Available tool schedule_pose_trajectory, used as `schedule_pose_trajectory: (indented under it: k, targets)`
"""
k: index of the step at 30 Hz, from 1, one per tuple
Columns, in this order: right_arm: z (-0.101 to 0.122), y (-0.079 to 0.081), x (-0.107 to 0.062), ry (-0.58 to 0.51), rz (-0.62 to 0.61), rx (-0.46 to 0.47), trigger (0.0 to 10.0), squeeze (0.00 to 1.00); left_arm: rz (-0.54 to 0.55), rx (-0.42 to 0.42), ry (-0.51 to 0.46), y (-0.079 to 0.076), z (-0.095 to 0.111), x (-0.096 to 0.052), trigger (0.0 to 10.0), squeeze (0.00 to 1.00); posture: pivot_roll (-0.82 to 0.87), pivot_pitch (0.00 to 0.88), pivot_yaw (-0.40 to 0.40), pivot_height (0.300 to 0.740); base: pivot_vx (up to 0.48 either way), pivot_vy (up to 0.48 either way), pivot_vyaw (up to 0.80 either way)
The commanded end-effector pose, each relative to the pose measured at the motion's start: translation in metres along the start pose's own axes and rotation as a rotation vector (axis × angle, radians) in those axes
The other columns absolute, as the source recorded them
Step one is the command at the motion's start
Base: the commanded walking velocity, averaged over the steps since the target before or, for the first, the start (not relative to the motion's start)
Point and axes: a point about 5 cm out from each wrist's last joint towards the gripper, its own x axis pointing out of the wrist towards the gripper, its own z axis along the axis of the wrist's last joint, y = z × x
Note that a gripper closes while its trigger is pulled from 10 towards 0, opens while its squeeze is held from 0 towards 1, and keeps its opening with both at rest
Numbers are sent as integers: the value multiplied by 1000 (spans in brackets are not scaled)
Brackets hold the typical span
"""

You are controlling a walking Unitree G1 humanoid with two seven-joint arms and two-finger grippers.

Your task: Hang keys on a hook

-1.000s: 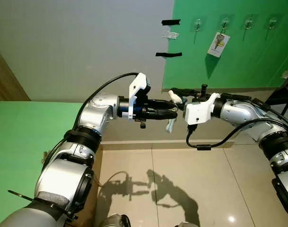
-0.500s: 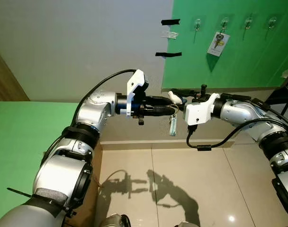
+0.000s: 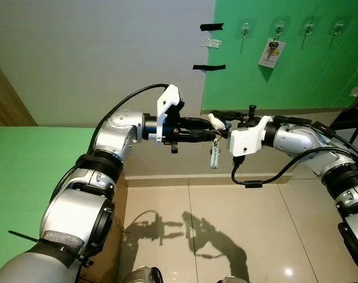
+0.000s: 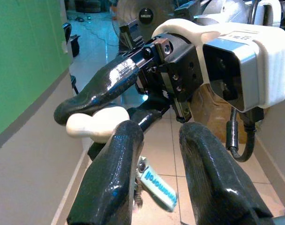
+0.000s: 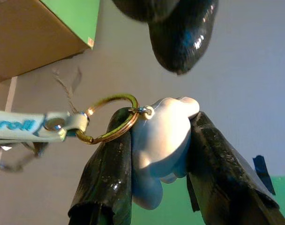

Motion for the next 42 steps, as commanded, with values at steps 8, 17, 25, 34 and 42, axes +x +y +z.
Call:
schedule_pose_trajectory:
  k: [8,17,25,34,42]
  targets:
    - [8,-6,1,-54,-21,-7,0,0,-20,4,22,0,0,2,10000,0,-191,0,56,740,0,0,0]
    - [9,-10,0,-57,-31,-3,0,0,-35,-1,21,-1,0,2,10000,0,-193,0,56,740,0,0,0]
    - [11,-13,0,-66,-41,6,0,0,-58,-21,11,-2,0,3,0,0,-195,0,61,740,0,0,0]
    - [12,-16,0,-70,-53,9,0,0,-94,-50,-9,-2,3,1,0,0,-197,0,73,740,0,0,0]
    - [13,-17,0,-72,-58,14,0,0,-99,-51,-20,-2,5,1,0,0,-200,0,79,740,0,0,0]
